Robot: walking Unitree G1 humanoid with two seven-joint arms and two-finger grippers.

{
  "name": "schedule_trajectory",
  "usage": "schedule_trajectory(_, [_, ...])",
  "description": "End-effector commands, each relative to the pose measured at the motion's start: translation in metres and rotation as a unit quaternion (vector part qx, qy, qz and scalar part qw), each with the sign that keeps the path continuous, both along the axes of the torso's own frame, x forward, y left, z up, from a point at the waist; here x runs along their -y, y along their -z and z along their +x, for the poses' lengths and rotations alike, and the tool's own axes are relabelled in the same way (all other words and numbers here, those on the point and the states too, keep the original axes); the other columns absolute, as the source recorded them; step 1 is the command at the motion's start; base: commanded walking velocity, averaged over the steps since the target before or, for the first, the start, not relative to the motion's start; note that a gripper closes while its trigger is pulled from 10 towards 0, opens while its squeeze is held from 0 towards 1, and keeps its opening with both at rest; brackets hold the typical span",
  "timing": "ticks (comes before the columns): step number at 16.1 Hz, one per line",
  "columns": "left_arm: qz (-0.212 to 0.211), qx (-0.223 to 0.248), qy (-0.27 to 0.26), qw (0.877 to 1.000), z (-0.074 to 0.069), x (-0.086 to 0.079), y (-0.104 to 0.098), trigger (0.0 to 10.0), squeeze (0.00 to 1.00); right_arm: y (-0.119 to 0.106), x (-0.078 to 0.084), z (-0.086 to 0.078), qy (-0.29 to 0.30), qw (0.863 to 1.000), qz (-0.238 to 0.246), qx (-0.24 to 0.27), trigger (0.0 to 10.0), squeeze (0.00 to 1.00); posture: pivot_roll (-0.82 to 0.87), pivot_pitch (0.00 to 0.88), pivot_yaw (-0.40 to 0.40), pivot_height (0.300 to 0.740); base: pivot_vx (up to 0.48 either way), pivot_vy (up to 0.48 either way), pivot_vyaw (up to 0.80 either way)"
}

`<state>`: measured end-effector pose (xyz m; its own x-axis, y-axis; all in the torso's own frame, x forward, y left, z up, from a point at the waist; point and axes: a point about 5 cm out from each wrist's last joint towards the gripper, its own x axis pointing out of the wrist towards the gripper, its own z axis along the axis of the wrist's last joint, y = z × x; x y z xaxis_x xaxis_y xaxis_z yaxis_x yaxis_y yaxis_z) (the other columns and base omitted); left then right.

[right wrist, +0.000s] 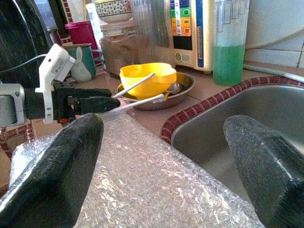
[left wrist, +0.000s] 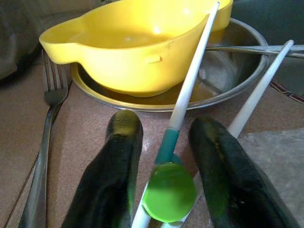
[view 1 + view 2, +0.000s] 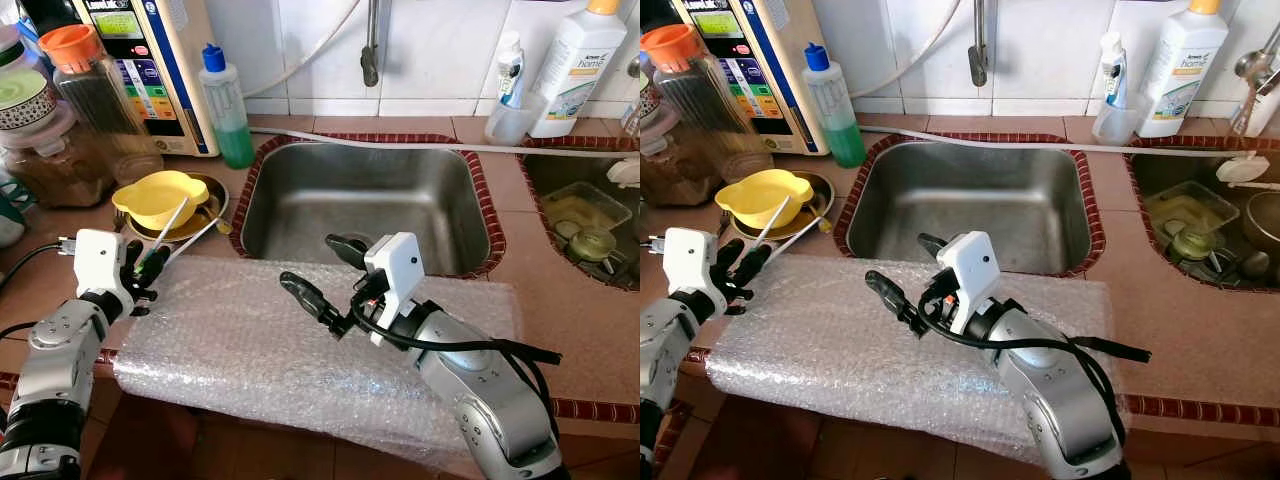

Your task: Kitchen organization

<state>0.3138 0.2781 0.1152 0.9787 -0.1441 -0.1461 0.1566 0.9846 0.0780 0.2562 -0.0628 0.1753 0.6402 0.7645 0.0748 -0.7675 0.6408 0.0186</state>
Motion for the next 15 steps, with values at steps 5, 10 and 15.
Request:
schedule_trajectory(5, [0.020, 0.000, 0.015, 1.000, -0.005, 0.001, 0.002, 0.0, 0.00, -0.003, 0.003, 0.002, 0.009, 1.000, 0.004, 0.005, 10.0, 0.00, -0.20, 0.124, 0.085, 0.740, 0.000, 0.000, 0.00])
schedule_trajectory(10, [0.016, 0.000, 0.023, 1.000, -0.003, 0.006, 0.005, 0.0, 0.00, -0.002, 0.010, 0.002, 0.028, 1.000, 0.004, 0.002, 10.0, 0.00, -0.23, 0.128, 0.094, 0.740, 0.000, 0.000, 0.00])
schedule_trajectory(15, [0.012, 0.030, 0.025, 0.999, -0.002, 0.006, -0.006, 0.0, 0.00, -0.003, 0.010, 0.003, 0.028, 1.000, -0.001, 0.008, 10.0, 0.00, -0.25, 0.112, 0.088, 0.740, 0.000, 0.000, 0.00])
